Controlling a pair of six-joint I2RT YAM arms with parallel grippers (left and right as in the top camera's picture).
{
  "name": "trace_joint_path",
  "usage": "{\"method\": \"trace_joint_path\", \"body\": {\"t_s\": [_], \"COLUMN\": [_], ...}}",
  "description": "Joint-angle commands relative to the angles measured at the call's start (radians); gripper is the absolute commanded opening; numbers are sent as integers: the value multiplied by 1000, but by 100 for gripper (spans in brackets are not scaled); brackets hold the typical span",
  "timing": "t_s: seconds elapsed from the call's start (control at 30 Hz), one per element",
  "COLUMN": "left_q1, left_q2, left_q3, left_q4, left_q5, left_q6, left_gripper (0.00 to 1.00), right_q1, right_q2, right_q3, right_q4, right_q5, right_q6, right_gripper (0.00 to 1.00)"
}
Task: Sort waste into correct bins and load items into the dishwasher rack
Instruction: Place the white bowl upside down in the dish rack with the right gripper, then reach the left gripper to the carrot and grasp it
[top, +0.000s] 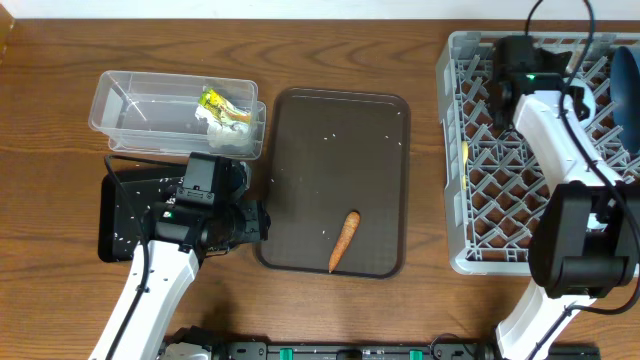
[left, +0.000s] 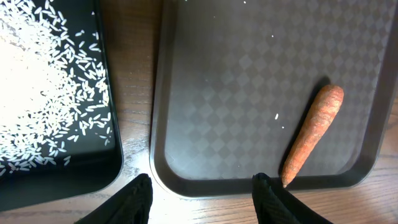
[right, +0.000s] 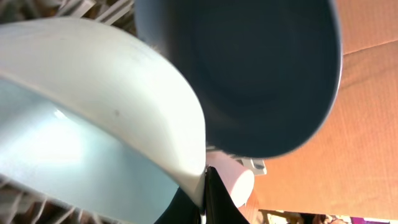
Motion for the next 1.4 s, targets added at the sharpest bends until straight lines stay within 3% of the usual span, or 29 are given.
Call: {"method": "trace_joint_path", "body": {"t_s": [0.0, 0.2, 0.37, 0.6, 0.77, 1.0, 1.37], "left_q1": [4, 4, 4, 4, 4, -69, -362], "left_q2": [-3, -3, -3, -3, -3, 1, 177], "left_q3": [5, 5, 5, 5, 5, 5, 4], "left_q4": [0, 2, 2, 2, 2, 14, 226], "left_q5": [-9, -9, -9, -9, -9, -9, -10], "left_q6": [-2, -2, -2, -2, -2, 45, 153], "left_gripper": [54, 54, 54, 61, 61, 61, 65], "right_q1": [26, 44, 43, 43, 40, 43, 76], "right_q2": [26, 26, 3, -172, -327, -397, -374], "right_q3": [-10, -10, -9, -8, -8, -9, -10], "right_q4": [-87, -247, -291, -278, -251, -309, -350], "right_q5": [-68, -226, -343, -543, -813, -1270, -1323], "right_q6": [81, 116, 140, 124, 54, -96, -120], "right_gripper": [1, 2, 11, 45, 83, 91, 94]}}
